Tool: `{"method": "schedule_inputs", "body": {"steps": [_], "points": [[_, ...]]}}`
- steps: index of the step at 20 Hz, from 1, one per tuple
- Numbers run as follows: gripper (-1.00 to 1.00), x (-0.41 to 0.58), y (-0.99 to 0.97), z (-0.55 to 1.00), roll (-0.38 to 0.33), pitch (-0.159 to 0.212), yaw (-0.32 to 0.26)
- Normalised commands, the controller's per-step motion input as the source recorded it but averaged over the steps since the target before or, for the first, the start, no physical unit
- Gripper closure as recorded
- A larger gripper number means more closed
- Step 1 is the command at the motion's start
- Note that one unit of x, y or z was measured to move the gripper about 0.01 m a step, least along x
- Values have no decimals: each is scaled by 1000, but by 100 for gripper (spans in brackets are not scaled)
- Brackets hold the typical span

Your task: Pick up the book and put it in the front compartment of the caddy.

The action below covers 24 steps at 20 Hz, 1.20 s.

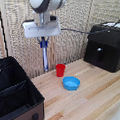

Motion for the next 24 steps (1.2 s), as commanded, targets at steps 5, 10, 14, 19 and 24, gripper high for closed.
{"method": "schedule_inputs", "body": {"steps": [5,10,14,19,24], "points": [[100,-121,46,669,-4,-1,-299],[100,-58,182,474,12,-14,-296],[100,-39,316,310,50,0,-249],[100,-52,339,297,86,0,-213],[100,-77,283,326,123,0,-206]]}}
